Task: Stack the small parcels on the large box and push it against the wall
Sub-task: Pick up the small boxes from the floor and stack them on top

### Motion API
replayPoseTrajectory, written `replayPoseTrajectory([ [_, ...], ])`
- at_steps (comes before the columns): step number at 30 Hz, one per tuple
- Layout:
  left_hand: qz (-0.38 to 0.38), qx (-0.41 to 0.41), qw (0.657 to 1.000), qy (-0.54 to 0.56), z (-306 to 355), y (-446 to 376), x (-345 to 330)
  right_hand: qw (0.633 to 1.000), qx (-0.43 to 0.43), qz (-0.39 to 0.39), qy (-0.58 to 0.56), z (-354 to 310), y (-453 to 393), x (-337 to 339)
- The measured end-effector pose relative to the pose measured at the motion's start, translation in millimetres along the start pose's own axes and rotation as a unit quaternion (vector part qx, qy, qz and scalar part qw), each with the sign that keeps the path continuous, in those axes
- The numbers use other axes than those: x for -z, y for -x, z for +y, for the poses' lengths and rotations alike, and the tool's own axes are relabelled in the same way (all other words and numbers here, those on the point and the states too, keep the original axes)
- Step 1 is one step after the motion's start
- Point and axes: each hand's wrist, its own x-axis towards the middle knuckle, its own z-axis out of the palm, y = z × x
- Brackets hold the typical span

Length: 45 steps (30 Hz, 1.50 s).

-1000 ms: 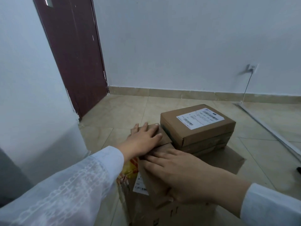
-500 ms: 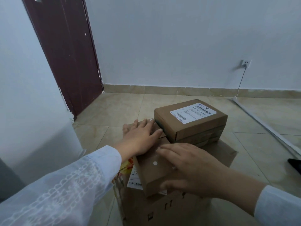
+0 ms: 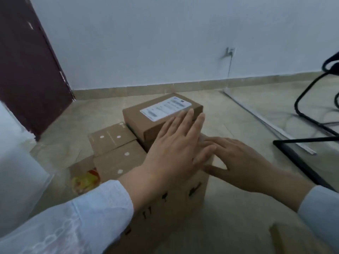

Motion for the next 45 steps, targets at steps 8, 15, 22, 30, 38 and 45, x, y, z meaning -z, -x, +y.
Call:
replayPoseTrajectory([
  [8, -0.229, -0.048, 0.969, 0.080, 109, -9, -166, 0.965, -0.255, -0.065, 0.007, 130, 181, -86],
  [15, -0.374, -0.060, 0.922, 0.080, 190, -19, -302, 0.851, -0.491, -0.178, -0.058, 198, 333, -165],
  [22, -0.418, -0.082, 0.904, 0.045, 230, -34, -380, 0.806, -0.544, -0.230, -0.047, 231, 370, -203],
  [30, -0.434, -0.119, 0.893, 0.004, 242, -29, -419, 0.804, -0.542, -0.243, 0.000, 255, 371, -229],
  [38, -0.392, -0.129, 0.911, 0.002, 252, -29, -427, 0.838, -0.500, -0.216, 0.023, 252, 354, -236],
  [45, -0.358, -0.107, 0.928, 0.017, 236, -30, -410, 0.858, -0.477, -0.191, 0.032, 238, 338, -220],
])
